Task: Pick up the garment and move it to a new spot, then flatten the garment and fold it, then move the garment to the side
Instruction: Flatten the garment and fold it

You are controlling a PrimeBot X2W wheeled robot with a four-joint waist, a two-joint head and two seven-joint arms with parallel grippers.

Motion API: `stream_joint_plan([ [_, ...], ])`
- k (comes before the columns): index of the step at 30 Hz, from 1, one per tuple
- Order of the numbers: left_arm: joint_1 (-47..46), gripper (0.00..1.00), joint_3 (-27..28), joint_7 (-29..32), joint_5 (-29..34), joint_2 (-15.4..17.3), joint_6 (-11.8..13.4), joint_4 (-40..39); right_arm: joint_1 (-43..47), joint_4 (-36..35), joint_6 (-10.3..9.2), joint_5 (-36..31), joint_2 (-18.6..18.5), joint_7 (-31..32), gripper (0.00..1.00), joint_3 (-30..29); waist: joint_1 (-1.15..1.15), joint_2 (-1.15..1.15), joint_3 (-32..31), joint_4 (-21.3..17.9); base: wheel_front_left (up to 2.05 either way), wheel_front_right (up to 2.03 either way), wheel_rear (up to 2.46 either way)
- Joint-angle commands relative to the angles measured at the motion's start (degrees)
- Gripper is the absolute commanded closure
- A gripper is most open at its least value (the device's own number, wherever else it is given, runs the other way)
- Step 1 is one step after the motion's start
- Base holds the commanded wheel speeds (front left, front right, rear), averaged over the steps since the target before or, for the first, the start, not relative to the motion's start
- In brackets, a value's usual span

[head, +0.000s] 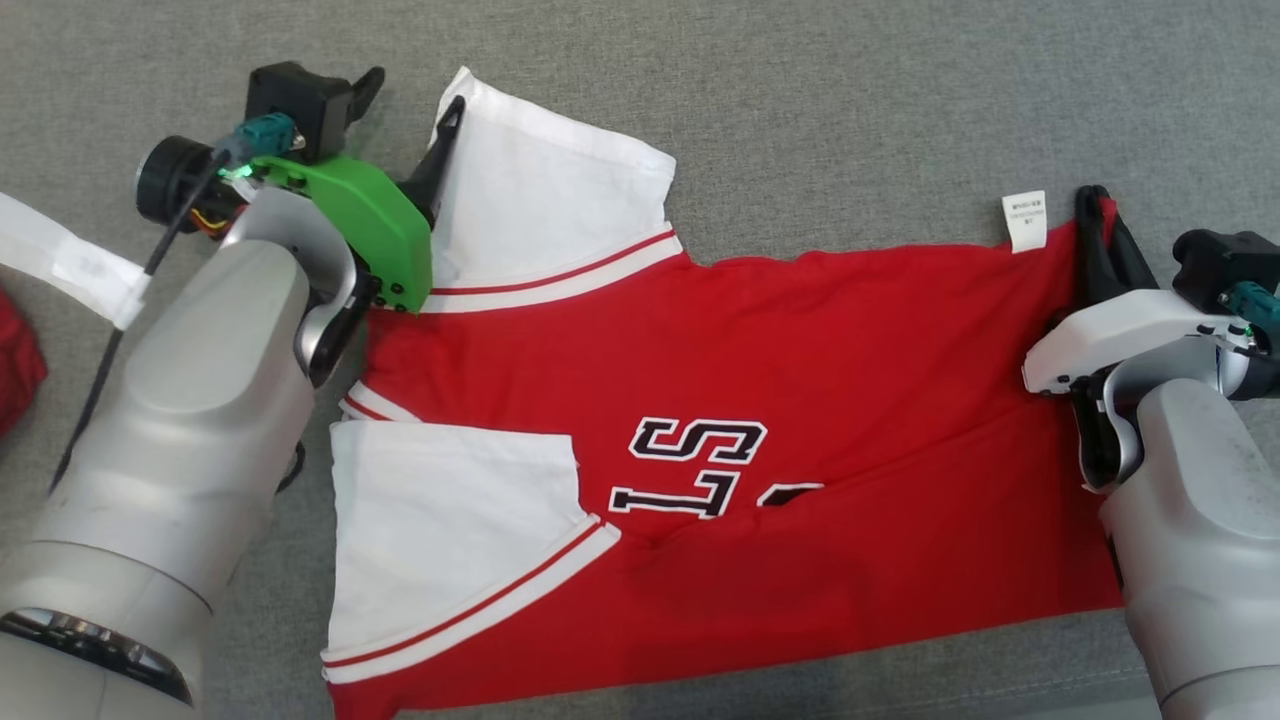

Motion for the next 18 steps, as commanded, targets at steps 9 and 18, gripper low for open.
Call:
stream_joint_plan([
  [9,-4.0,0.98,-6.9,3.5,-6.4,1.4,0.1,3.3,0.6,0.3,-0.08,1.2,1.9,0.7,1.0,1.9,-0.01,0.0,1.2,-2.2,0.0,0.0,0.0],
  [18,-2.4,1.0,-12.6,-4.4,-10.9,3.2,0.1,1.0,2.3,-1.3,-0.06,2.0,1.7,0.4,1.0,1.0,-0.01,0.0,-3.2,-1.3,0.0,0.0,0.0],
])
